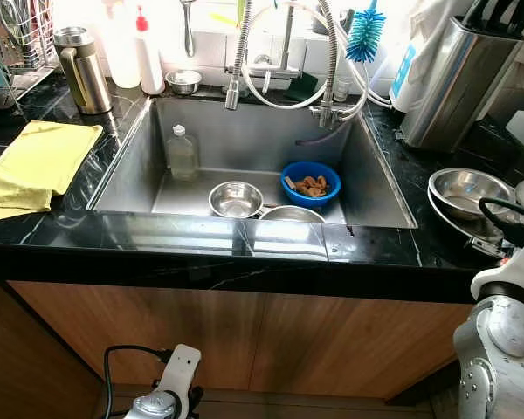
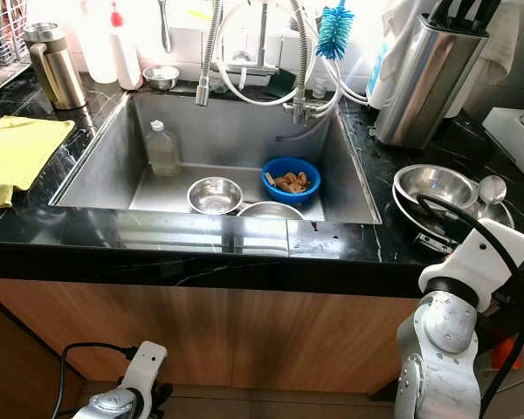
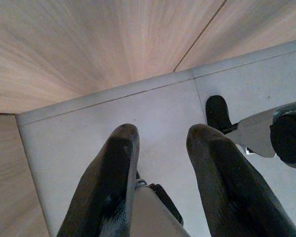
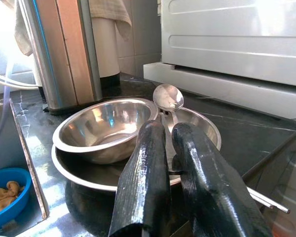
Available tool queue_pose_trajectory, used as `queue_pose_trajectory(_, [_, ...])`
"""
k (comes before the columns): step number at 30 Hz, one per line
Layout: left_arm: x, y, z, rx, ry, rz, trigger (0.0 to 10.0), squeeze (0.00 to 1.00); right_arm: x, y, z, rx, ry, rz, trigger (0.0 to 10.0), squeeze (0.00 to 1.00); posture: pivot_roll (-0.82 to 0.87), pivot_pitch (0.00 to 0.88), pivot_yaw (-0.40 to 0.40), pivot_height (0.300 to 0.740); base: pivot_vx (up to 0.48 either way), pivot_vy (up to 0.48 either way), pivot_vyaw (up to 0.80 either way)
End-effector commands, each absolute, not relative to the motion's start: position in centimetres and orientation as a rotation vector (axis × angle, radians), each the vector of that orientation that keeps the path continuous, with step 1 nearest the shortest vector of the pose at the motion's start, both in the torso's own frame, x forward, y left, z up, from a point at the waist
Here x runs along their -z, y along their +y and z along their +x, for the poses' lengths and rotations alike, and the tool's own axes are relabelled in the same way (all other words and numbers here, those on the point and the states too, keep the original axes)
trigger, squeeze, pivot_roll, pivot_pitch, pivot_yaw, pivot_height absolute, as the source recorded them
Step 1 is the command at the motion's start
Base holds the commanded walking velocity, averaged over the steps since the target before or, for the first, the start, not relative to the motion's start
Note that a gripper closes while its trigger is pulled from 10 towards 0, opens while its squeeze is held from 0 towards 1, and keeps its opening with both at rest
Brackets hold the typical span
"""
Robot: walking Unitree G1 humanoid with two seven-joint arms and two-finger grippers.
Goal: Kitchen organization
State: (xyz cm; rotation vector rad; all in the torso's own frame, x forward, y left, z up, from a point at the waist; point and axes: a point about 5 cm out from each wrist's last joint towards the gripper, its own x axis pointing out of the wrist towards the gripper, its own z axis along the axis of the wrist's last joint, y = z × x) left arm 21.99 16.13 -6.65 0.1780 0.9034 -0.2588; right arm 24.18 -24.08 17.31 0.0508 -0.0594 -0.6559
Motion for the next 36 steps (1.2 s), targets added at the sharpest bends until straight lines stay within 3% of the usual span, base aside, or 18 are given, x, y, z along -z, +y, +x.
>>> queue_pose_trajectory(1, [6.6, 15.9, 22.1, 0.263, 0.908, 0.172, 10.0, 0.00, -18.0, -24.4, 24.1, 0.671, -0.096, 0.040, 10.0, 0.00, 0.16, 0.059, -0.089, 0.732, 0.000, 0.000, 0.00])
queue_pose_trajectory(18, [6.7, 15.9, 21.9, 0.268, 0.914, 0.168, 10.0, 0.00, -17.1, -25.8, 22.9, 0.826, -0.036, 0.062, 10.0, 0.00, 0.15, 0.063, -0.088, 0.732, 0.000, 0.000, 0.00])
queue_pose_trajectory(29, [6.8, 15.9, 21.8, 0.266, 0.916, 0.172, 10.0, 0.00, -16.8, -25.1, 23.7, 0.773, -0.020, 0.084, 10.0, 0.00, 0.16, 0.064, -0.089, 0.732, 0.000, 0.000, 0.00])
queue_pose_trajectory(36, [7.0, 16.1, 21.5, 0.258, 0.924, 0.168, 10.0, 0.00, -19.7, -23.3, 25.3, 0.596, -0.176, 0.028, 10.0, 0.00, 0.16, 0.062, -0.091, 0.732, 0.000, 0.000, 0.00])
